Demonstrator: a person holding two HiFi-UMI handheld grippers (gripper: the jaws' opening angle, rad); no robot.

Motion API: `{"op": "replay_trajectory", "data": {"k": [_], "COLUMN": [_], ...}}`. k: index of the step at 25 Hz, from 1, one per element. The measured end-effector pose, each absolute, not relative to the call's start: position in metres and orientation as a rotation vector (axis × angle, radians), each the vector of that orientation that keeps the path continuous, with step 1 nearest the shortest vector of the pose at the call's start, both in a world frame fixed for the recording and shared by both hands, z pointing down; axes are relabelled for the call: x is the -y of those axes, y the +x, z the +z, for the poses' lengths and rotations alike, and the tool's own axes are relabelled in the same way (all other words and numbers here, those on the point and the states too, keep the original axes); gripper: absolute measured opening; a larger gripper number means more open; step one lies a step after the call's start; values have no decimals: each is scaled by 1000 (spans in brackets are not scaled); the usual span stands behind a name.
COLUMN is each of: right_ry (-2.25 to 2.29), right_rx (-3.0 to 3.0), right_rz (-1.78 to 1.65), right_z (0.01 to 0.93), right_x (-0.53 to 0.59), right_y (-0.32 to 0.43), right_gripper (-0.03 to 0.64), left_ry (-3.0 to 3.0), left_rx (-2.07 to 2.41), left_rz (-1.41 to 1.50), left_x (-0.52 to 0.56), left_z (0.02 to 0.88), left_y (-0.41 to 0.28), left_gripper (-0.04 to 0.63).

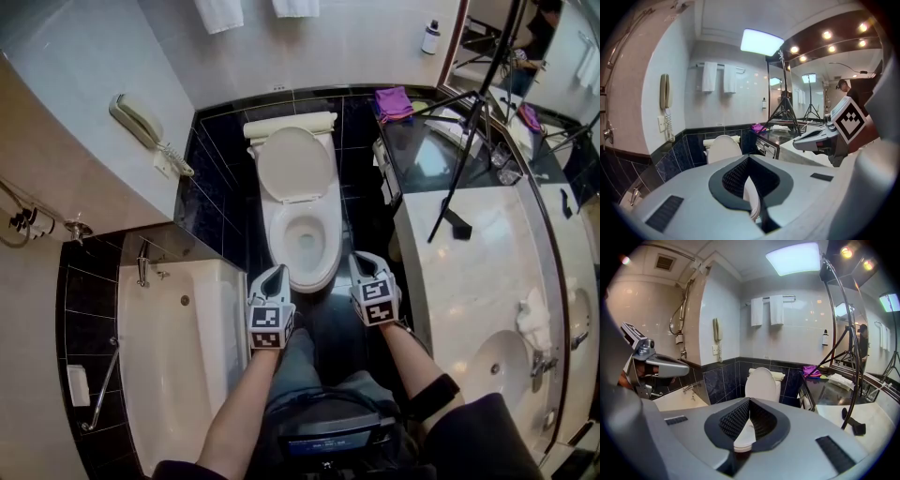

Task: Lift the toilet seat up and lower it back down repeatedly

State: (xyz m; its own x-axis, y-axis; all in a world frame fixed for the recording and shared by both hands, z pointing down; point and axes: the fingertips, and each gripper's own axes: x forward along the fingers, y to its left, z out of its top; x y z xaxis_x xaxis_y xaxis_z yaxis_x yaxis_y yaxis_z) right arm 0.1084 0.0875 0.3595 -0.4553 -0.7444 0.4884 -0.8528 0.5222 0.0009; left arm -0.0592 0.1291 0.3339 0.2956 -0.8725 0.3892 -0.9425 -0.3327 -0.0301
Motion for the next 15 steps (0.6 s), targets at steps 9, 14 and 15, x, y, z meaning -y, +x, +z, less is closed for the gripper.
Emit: {"op": "replay_trajectory", "data": {"k": [9,14,15], "right_ry": [1346,1315,1312], "right_rx": [2219,2154,2140], "right_rz": [622,789,814], "right_z": [486,580,599], "right_x": [-56,-39,-36], "right_y": [122,120,119], "right_gripper": [86,132,132], "left_ry": [2429,2435,2441], "left_rx": [1563,1551,1546], "left_rz": [552,600,611], "left_x": [-90,-63,-58], "left_z": [399,461,474], "left_y": [-48,-47,-47], "left_gripper": [-12,-12,-12]}}
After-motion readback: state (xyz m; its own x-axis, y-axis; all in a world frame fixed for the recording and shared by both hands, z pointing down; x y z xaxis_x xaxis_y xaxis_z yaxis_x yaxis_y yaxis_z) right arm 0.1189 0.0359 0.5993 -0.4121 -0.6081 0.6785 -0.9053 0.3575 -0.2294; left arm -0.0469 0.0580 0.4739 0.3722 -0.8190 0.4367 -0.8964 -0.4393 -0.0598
